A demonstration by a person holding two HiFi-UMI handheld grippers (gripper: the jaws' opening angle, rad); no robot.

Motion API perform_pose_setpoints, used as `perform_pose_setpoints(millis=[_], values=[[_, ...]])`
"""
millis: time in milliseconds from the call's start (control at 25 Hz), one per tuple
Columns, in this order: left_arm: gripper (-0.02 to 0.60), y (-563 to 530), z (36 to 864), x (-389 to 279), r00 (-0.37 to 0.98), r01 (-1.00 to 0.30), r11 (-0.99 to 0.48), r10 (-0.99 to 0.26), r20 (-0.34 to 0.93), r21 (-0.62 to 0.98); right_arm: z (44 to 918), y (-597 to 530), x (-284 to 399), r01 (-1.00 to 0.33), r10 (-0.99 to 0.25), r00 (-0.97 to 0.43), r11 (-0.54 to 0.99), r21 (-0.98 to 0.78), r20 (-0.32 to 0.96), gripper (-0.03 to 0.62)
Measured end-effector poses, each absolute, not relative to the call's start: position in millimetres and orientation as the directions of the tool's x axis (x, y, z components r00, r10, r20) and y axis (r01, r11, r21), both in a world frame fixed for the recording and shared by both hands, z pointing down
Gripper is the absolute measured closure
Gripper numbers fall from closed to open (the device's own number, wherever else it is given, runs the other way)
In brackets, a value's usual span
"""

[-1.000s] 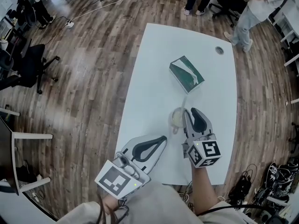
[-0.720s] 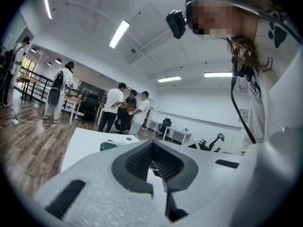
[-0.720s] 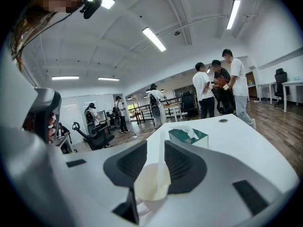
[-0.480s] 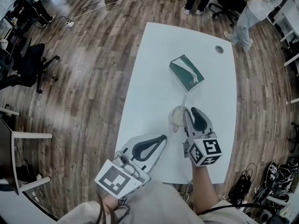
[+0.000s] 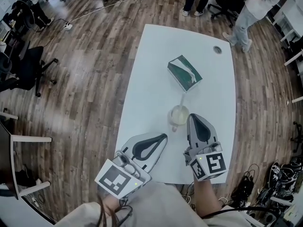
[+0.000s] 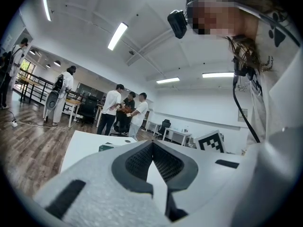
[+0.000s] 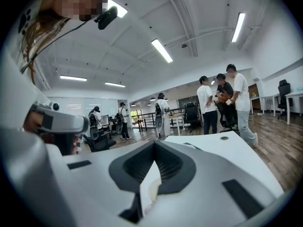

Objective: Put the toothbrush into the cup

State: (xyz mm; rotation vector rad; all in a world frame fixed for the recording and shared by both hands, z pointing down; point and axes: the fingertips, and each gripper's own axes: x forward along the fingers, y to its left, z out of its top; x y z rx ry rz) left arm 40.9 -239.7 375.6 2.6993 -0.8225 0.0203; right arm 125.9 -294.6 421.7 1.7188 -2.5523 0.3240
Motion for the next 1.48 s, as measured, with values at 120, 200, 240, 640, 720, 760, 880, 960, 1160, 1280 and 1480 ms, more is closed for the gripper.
perform_pose_setpoints(millis=[120, 200, 240, 640, 720, 760, 880, 960, 1160, 1280, 1480], values=[[0.573, -236.5, 371.6, 40.2, 0.835, -0.545, -0.791, -0.541, 0.096, 0.279, 394.4, -274.1, 111.6, -0.906, -0.901, -0.418, 0.405, -0.121, 0.115, 0.576], [0.573, -235.2, 368.4, 39.5, 0.836, -0.544, -0.800, -0.544, 0.079, 0.252, 379.3, -258.9, 102.1, -0.893, -0.890, -0.447, 0.437, -0.104, 0.096, 0.576], [0.572, -233.6, 367.3, 39.7, 0.835, -0.545, -0.800, -0.545, 0.077, 0.252, 373.2, -250.9, 97.5, -0.887, -0.883, -0.461, 0.453, -0.092, 0.090, 0.576], [0.573, -208.9, 360.1, 38.2, 0.834, -0.545, -0.795, -0.547, 0.074, 0.268, 355.3, -199.7, 65.1, -0.846, -0.842, -0.533, 0.528, -0.070, 0.090, 0.577], [0.574, -203.1, 358.8, 37.7, 0.833, -0.546, -0.793, -0.548, 0.075, 0.271, 355.3, -194.2, 64.5, -0.843, -0.837, -0.538, 0.534, -0.071, 0.097, 0.577], [0.574, -200.7, 358.4, 36.4, 0.832, -0.547, -0.794, -0.549, 0.074, 0.266, 354.9, -191.9, 64.3, -0.842, -0.836, -0.540, 0.535, -0.071, 0.099, 0.577], [0.573, -194.8, 357.2, 31.6, 0.831, -0.551, -0.799, -0.553, 0.067, 0.241, 352.6, -186.1, 63.1, -0.842, -0.836, -0.539, 0.535, -0.072, 0.101, 0.577], [0.574, -190.1, 356.7, 29.9, 0.832, -0.549, -0.800, -0.551, 0.065, 0.241, 351.6, -181.8, 61.4, -0.843, -0.837, -0.538, 0.533, -0.072, 0.100, 0.577], [0.573, -184.0, 352.8, 29.0, 0.838, -0.540, -0.810, -0.542, 0.057, 0.230, 350.5, -172.6, 57.0, -0.843, -0.837, -0.538, 0.532, -0.080, 0.099, 0.577], [0.574, -179.3, 355.3, 29.2, 0.842, -0.535, -0.814, -0.536, 0.063, 0.228, 349.8, -168.8, 58.1, -0.846, -0.840, -0.533, 0.527, -0.084, 0.099, 0.577], [0.573, -174.3, 346.6, 33.3, 0.845, -0.527, -0.810, -0.532, 0.055, 0.258, 347.5, -163.9, 60.5, -0.851, -0.845, -0.525, 0.518, -0.088, 0.100, 0.577]])
